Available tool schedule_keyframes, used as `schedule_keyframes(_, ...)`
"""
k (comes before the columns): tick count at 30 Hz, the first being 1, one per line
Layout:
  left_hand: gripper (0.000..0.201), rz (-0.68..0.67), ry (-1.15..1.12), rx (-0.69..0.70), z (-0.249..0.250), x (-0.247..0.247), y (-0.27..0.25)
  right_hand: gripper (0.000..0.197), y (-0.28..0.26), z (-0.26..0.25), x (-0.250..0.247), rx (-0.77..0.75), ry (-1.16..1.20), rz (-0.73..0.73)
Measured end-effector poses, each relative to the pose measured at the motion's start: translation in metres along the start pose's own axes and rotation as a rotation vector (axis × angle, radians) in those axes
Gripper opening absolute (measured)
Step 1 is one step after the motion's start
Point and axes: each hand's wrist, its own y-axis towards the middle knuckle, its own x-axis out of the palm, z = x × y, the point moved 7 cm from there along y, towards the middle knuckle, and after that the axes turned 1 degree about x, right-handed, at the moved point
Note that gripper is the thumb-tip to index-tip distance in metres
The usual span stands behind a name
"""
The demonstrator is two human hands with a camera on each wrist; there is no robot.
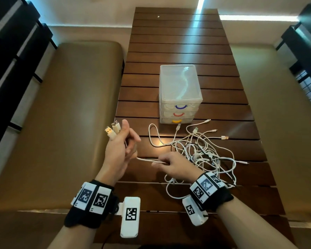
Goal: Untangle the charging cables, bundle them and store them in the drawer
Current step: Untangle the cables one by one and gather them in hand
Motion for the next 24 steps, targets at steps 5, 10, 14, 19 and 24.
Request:
schedule_keyframes(5,0.045,-0.041,0.685,0.065,-0.009,0.006,0.002,0.04,0.002,-0.009,-0.011,0.005,0.066,0.112)
schedule_keyframes(10,0.02,-0.24,1.246,0.006,-0.028,0.032,0.002,0.043,0.011,-0.018,-0.032,0.012,0.119,0.243)
schedule_keyframes(14,0.032,-0.216,1.411,0.054,-0.021,0.034,0.008,0.055,0.014,-0.015,-0.031,0.003,0.083,0.201)
schedule_keyframes(19,0.049,-0.002,1.045,0.127,0.001,0.008,0.017,0.052,0.007,-0.005,-0.025,-0.008,0.122,0.145)
schedule_keyframes(24,0.048,0.049,0.493,0.204,0.012,-0.005,0.02,0.041,0.004,-0.013,-0.031,-0.053,0.067,0.087)
